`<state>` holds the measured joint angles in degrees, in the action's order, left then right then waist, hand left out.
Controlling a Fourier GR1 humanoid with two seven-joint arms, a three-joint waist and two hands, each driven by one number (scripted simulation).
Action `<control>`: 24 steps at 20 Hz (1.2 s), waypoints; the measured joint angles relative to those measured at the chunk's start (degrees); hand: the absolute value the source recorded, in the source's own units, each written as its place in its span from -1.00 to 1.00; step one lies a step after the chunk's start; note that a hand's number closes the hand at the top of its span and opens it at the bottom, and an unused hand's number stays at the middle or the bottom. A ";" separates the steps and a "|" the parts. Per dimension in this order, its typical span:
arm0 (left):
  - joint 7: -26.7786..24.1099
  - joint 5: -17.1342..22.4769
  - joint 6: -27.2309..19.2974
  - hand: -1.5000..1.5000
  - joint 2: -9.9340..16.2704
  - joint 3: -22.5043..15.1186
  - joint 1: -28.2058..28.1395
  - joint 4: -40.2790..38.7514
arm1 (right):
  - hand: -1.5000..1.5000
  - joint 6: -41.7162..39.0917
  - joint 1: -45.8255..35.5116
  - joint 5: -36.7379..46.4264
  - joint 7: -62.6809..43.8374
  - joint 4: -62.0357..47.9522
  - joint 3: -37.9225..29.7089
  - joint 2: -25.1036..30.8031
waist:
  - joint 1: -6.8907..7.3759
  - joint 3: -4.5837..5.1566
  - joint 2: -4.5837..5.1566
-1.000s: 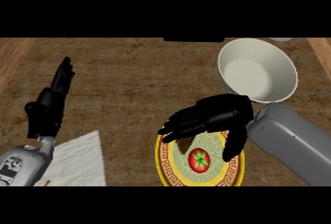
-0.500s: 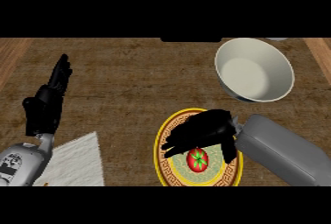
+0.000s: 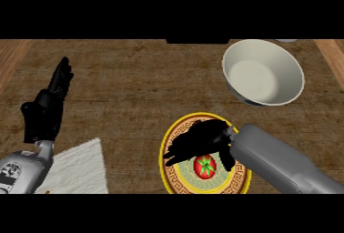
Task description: Pick the tomato from the plate and place it in the bowl
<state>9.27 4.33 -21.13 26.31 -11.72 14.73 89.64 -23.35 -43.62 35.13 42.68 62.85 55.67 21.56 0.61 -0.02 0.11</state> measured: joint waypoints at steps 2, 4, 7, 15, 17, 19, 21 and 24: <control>-0.87 -0.15 0.66 0.00 -0.26 0.71 -1.05 0.10 | -1.00 0.28 -0.24 1.07 0.85 -1.92 -0.28 -0.99 | 0.01 0.01 -0.01; -0.99 -0.68 0.97 0.00 -0.70 1.08 -1.66 0.36 | -1.00 0.42 -0.32 1.98 1.31 -3.23 -0.61 -2.05 | -0.02 0.01 -0.02; -0.60 -0.91 1.79 0.00 -1.32 2.18 -0.62 -0.64 | 1.00 1.13 0.73 3.75 1.73 -3.83 -0.19 -3.17 | -0.23 0.01 -0.03; -0.73 -2.16 3.84 0.00 -2.25 3.97 -1.54 0.00 | 1.00 8.06 1.98 9.29 7.89 -6.96 -0.78 -6.01 | -0.11 0.14 -0.53; 0.22 -2.86 3.76 0.00 -2.61 3.98 -1.95 1.56 | 1.00 9.46 2.64 10.02 9.08 -7.69 -1.38 -6.33 | -0.05 0.18 -0.71; 0.26 -3.68 3.52 0.00 -3.37 3.90 -2.16 1.65 | 1.00 9.82 2.56 10.17 9.90 -8.85 -2.01 -7.31 | -0.07 0.26 -0.78; -0.29 -3.59 4.23 0.00 -3.35 4.68 -2.45 1.32 | 1.00 9.56 2.95 10.49 9.78 -8.12 -2.24 -7.47 | -0.20 0.30 -0.78; 0.22 -4.17 4.36 0.00 -3.87 5.02 -1.95 1.34 | 1.00 9.14 3.79 10.00 9.26 -7.25 -3.38 -7.40 | -0.44 0.32 -0.67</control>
<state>9.49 0.16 -16.77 22.45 -6.70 12.79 90.98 -14.20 -39.84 45.13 51.94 55.60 52.29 14.16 0.17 0.30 -0.56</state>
